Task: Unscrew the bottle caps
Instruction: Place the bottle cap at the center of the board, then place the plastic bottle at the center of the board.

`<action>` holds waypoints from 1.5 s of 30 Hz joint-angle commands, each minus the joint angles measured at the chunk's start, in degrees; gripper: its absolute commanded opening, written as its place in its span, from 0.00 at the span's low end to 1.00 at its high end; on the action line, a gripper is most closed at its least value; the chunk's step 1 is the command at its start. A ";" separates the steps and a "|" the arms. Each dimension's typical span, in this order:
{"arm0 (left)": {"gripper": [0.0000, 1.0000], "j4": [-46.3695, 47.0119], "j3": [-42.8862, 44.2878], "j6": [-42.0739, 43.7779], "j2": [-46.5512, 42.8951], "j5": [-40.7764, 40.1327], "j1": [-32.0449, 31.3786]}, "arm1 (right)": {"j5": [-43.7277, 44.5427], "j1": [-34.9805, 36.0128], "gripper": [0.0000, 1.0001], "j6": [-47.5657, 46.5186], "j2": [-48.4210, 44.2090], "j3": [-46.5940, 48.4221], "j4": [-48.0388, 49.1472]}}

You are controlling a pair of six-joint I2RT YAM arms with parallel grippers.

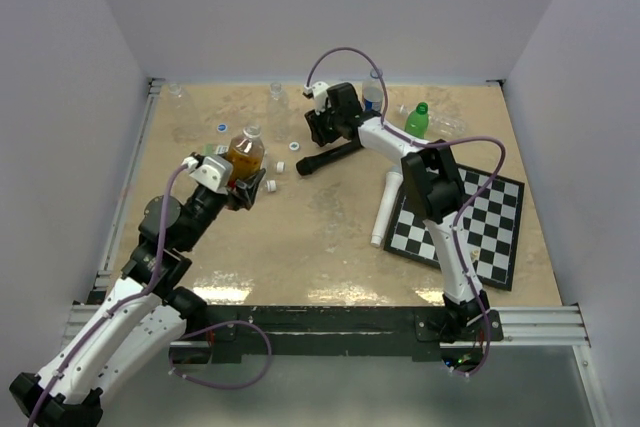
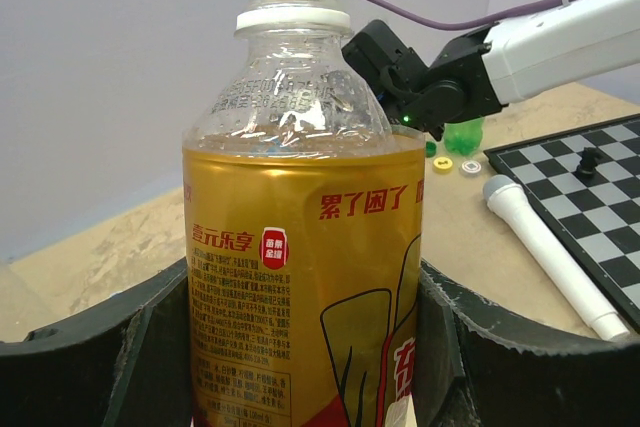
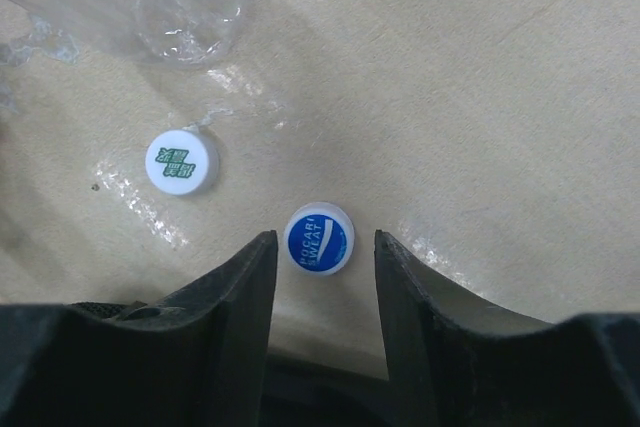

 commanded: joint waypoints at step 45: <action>0.00 35.37 -6.29 -21.88 14.04 10.80 -6.78 | -58.36 1.61 0.93 0.46 -55.86 -56.61 30.74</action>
